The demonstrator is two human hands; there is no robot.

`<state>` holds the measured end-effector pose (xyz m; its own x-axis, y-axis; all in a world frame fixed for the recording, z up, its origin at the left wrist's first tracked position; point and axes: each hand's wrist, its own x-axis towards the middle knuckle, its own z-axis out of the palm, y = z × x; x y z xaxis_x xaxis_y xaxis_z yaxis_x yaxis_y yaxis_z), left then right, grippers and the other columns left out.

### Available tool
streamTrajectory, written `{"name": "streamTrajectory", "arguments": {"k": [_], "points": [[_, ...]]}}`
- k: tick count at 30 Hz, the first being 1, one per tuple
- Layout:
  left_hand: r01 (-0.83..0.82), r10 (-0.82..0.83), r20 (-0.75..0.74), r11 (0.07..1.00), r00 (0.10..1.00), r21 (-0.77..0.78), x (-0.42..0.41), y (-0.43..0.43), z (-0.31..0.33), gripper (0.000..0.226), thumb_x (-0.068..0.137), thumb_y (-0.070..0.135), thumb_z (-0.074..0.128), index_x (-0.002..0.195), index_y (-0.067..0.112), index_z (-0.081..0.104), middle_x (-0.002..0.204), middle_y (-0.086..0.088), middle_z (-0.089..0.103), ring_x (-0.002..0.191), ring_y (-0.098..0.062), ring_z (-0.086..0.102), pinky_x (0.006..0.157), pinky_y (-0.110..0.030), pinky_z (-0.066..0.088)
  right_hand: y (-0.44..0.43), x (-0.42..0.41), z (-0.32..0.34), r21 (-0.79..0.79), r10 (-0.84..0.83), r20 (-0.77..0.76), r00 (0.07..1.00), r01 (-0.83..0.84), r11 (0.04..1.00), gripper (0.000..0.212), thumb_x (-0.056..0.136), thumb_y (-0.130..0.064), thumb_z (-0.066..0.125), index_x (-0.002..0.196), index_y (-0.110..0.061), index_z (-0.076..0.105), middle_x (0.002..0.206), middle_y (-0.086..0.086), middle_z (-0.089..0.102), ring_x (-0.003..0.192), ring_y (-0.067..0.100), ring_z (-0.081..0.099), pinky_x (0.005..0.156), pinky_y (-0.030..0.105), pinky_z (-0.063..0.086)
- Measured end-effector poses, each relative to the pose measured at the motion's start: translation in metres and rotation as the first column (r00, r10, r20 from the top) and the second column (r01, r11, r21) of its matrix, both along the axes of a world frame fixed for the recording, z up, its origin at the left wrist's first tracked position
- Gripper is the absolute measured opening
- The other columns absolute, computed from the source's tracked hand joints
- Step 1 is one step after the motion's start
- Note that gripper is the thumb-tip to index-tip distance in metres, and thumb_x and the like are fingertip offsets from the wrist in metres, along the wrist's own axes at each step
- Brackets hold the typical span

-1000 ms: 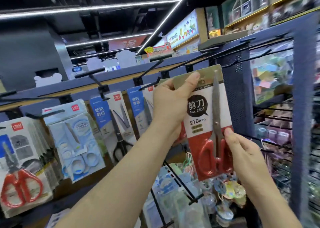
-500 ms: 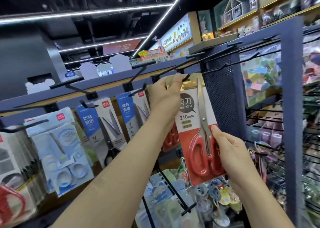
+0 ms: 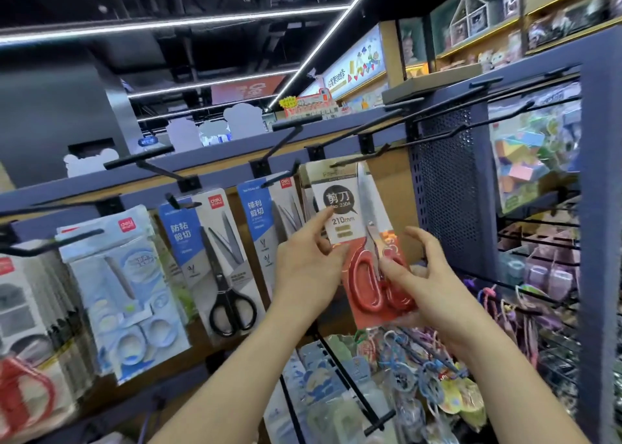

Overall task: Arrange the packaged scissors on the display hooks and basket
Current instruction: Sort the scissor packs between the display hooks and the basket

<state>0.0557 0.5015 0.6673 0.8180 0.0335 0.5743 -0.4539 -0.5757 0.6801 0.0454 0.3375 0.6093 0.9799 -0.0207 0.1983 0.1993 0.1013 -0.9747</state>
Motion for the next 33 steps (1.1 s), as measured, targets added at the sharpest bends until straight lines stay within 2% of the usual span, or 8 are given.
{"name": "streamTrajectory", "arguments": {"k": [4,10,14,19,22,26,30,33], "points": [[-0.026,0.028,-0.051,0.999,0.998,0.03,0.019,0.004,0.0,0.059,0.092,0.022,0.067,0.144,0.034,0.043,0.071,0.007,0.065,0.067,-0.003,0.066,0.07,-0.024,0.059,0.005,0.011,-0.003,-0.079,-0.088,0.123,0.989,0.098,0.992,0.06,0.088,-0.017,0.073,0.136,-0.043,0.049,0.099,0.002,0.073,0.07,0.012,0.074,0.053,0.025,0.056],[-0.043,0.055,-0.146,0.995,0.988,0.087,0.027,0.008,-0.006,0.065,0.094,0.015,0.062,0.15,0.033,0.032,0.088,0.011,0.065,0.079,-0.004,0.063,0.069,-0.021,0.054,0.024,0.03,-0.004,-0.259,-0.261,0.268,0.927,0.33,0.907,0.06,0.089,-0.02,0.072,0.142,-0.035,0.048,0.095,-0.04,0.054,0.088,-0.01,0.057,0.088,0.018,0.045],[-0.053,0.077,-0.206,0.992,0.976,0.118,0.027,0.013,-0.017,0.065,0.093,0.008,0.055,0.151,0.029,0.032,0.119,0.001,0.061,0.093,-0.015,0.065,0.086,-0.04,0.057,0.037,0.043,-0.008,-0.361,-0.25,0.211,0.945,0.314,0.878,0.068,0.089,-0.032,0.07,0.147,-0.04,0.036,0.119,-0.015,0.067,0.108,0.01,0.064,0.095,0.028,0.049],[-0.096,0.117,-0.135,0.984,0.984,0.151,0.015,0.017,-0.018,0.058,0.092,0.008,0.05,0.146,0.027,0.042,0.128,0.005,0.061,0.096,-0.01,0.064,0.088,-0.035,0.057,0.039,0.043,-0.01,-0.52,-0.201,0.106,0.974,0.227,0.824,0.059,0.093,-0.042,0.059,0.144,-0.045,0.029,0.112,-0.009,0.068,0.098,0.022,0.067,0.087,0.039,0.054],[-0.09,0.111,-0.11,0.98,0.988,0.178,-0.002,0.018,-0.02,0.048,0.094,0.012,0.052,0.138,0.03,0.051,0.118,0.003,0.065,0.09,-0.008,0.062,0.088,-0.031,0.054,0.032,0.034,-0.017,-0.581,-0.225,0.062,0.972,0.218,0.784,0.065,0.093,-0.036,0.058,0.151,-0.033,0.028,0.099,0.0,0.063,0.078,0.021,0.062,0.068,0.033,0.047],[-0.033,0.045,-0.079,0.989,0.996,0.144,-0.032,0.018,-0.032,0.028,0.098,0.022,0.053,0.123,0.031,0.063,0.103,0.013,0.068,0.085,0.001,0.06,0.076,-0.013,0.048,0.018,0.003,-0.022,-0.54,-0.296,0.143,0.944,0.325,0.776,0.04,0.093,-0.023,0.059,0.133,-0.028,0.056,0.101,-0.005,0.068,0.081,0.011,0.061,0.073,0.031,0.047],[0.123,-0.122,-0.09,0.992,0.988,0.006,-0.067,0.015,-0.054,0.027,0.096,0.016,0.056,0.092,0.04,0.067,0.076,0.014,0.071,0.07,-0.008,0.067,0.072,-0.037,0.057,-0.002,-0.05,-0.028,-0.439,-0.312,0.182,0.933,0.361,0.823,0.018,0.09,-0.017,0.062,0.092,-0.034,0.069,0.074,-0.005,0.07,0.073,0.018,0.068,0.068,0.033,0.053],[0.232,-0.236,-0.109,0.971,0.966,-0.047,-0.095,0.016,-0.081,0.03,0.094,0.012,0.059,0.087,0.038,0.07,0.072,0.015,0.07,0.064,-0.007,0.064,0.062,-0.031,0.054,-0.015,-0.104,-0.038,-0.515,-0.305,0.185,0.934,0.356,0.78,0.018,0.09,-0.015,0.064,0.087,-0.031,0.072,0.07,-0.003,0.07,0.066,0.019,0.068,0.068,0.038,0.054]]}}
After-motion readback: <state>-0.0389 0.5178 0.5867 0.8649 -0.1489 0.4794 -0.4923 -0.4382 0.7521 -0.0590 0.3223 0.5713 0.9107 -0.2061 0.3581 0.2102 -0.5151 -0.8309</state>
